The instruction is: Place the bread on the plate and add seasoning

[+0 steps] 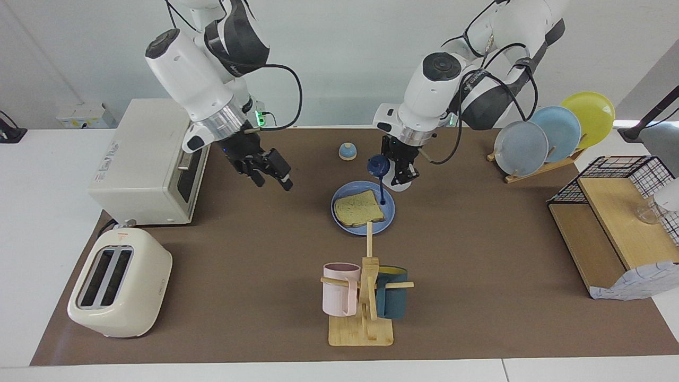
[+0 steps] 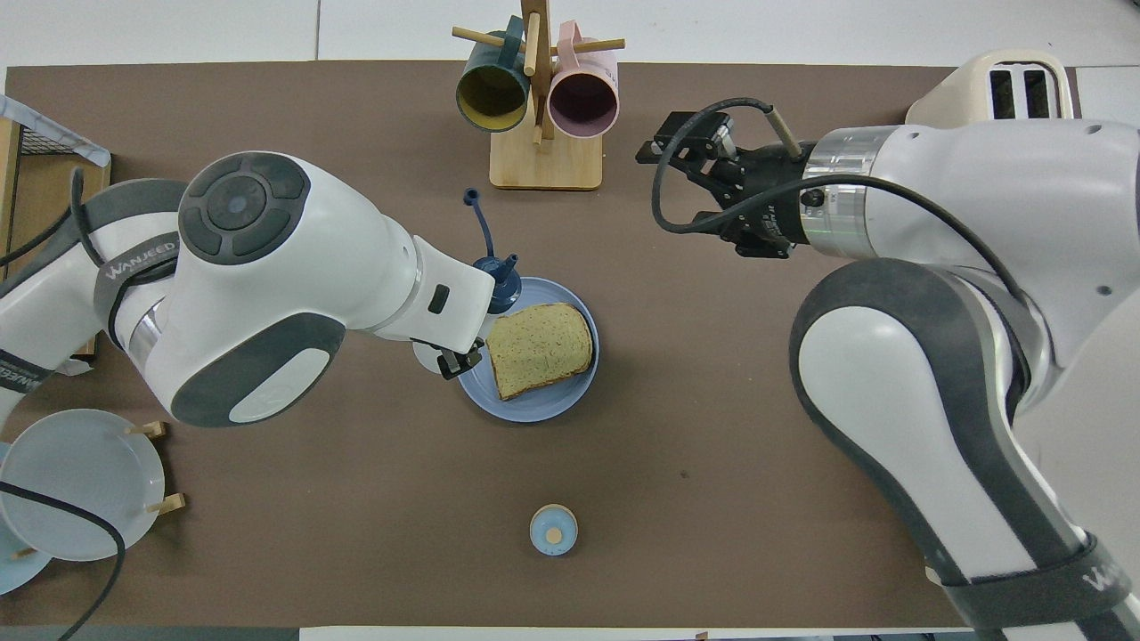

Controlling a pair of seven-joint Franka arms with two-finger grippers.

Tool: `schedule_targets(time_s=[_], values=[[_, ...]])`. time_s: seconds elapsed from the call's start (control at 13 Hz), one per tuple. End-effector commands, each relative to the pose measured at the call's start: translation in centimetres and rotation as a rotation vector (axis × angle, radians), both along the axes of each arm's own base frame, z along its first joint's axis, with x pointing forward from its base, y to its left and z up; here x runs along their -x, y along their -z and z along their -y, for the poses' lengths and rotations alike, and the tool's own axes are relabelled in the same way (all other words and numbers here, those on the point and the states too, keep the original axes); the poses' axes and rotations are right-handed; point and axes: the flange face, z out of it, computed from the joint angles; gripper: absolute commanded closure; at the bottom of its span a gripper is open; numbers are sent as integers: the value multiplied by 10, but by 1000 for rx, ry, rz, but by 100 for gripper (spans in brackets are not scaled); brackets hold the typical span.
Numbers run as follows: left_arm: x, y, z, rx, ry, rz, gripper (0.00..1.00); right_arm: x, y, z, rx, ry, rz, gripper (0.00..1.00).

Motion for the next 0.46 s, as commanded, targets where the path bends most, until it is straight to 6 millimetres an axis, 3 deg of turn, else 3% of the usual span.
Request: schedule_targets(time_s=[0.0,0.15,0.39], values=[[6,-1,12,-148,39,48,100,26,-28,56,205,-162,-74,0],[7,3,21,-228,60,66,100,52,-41,110,275,-337,-112,0],[15,14,38,-371,103,90,100,56,-40,166,305,-337,-146,0]])
